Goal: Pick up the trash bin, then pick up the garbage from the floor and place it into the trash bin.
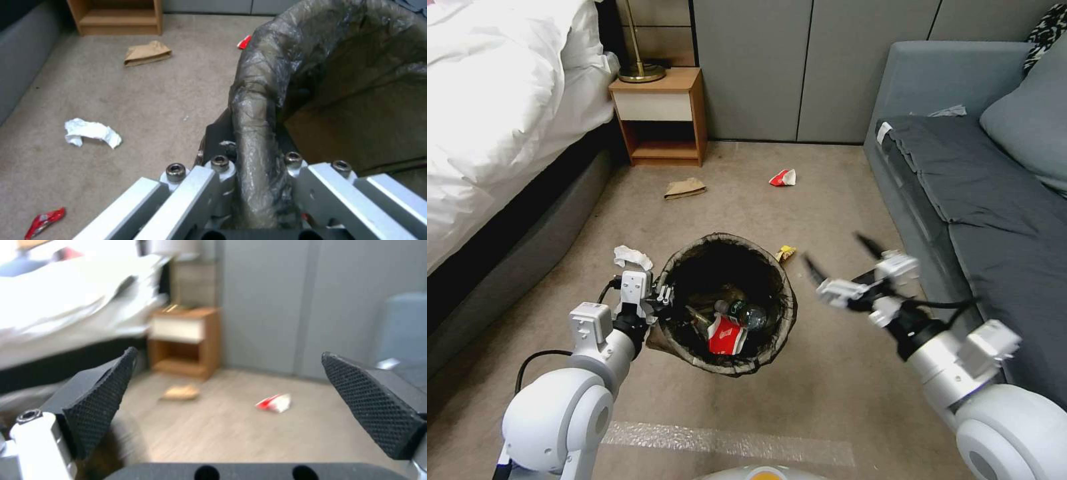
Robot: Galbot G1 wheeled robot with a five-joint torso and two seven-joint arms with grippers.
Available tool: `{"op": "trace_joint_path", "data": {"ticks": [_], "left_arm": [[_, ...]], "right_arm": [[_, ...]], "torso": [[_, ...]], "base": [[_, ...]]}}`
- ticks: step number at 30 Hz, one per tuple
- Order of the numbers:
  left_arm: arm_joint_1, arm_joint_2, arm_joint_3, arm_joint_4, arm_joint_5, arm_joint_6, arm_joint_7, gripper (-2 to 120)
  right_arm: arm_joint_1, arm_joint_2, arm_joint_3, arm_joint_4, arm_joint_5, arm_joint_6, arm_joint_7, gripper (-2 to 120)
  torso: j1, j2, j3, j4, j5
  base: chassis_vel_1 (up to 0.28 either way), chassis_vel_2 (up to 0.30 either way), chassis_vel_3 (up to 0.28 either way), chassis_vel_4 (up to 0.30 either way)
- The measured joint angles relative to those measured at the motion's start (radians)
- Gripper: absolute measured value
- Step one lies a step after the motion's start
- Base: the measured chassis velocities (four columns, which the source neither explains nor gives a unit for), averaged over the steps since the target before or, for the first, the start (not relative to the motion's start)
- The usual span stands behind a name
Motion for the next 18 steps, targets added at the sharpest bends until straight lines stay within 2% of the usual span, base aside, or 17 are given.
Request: {"op": "trace_joint_path", "data": {"ticks": [1,9,18], "left_arm": [[0.0,0.0,0.0,0.0,0.0,0.0,0.0,3],[0.032,-0.004,-0.036,-0.004,0.016,-0.02,0.0,3],[0.037,-0.005,-0.044,-0.004,0.018,-0.028,0.001,3]], "right_arm": [[0.0,0.0,0.0,0.0,0.0,0.0,0.0,100],[-0.092,0.151,0.071,-0.089,-0.183,0.12,-0.036,100],[-0.181,0.241,0.086,-0.146,-0.267,0.232,-0.079,100]], "torso": [[0.0,0.0,0.0,0.0,0.0],[0.0,0.0,0.0,0.0003,0.0001],[0.0,0.0,0.0,0.0002,-0.0001]], "base": [[0.0,0.0,0.0,0.0],[0.0,0.0,0.0,0.0],[0.0,0.0,0.0,0.0]]}}
